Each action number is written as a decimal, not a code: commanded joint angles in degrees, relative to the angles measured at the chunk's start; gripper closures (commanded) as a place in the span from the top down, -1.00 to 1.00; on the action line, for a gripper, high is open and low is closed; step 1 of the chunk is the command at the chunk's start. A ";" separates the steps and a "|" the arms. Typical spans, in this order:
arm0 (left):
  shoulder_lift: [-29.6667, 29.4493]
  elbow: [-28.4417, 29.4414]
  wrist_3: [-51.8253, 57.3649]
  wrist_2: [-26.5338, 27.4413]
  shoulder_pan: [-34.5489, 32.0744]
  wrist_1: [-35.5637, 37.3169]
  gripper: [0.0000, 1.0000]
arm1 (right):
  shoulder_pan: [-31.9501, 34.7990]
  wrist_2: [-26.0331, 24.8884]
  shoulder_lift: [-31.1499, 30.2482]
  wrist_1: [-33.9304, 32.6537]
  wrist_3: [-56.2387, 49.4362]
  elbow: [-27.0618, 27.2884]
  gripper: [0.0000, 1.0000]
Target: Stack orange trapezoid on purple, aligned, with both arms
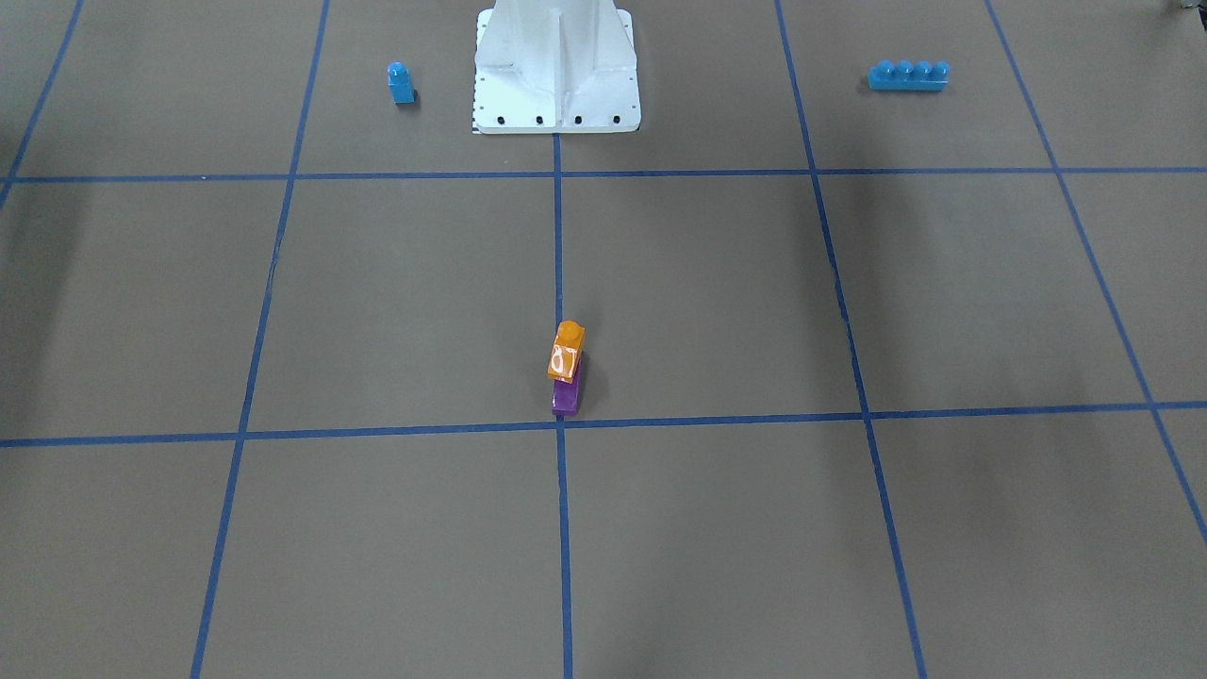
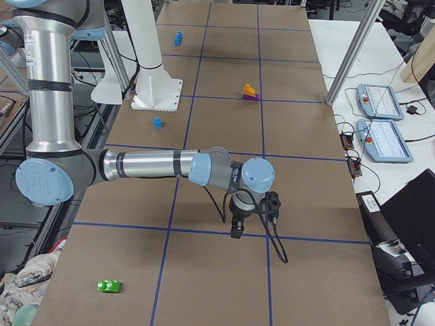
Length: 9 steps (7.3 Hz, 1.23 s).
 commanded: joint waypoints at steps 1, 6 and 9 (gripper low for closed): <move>0.01 0.09 0.00 0.33 0.00 -0.12 1.00 | 0.00 -0.33 -0.17 3.50 0.15 -0.57 1.00; 0.10 1.94 3.51 0.33 -0.26 -0.56 1.00 | -0.08 -0.41 0.18 3.59 0.59 -0.66 1.00; -0.25 1.85 3.43 0.33 -0.35 -0.56 1.00 | 0.00 -0.41 0.53 3.59 0.76 -0.66 1.00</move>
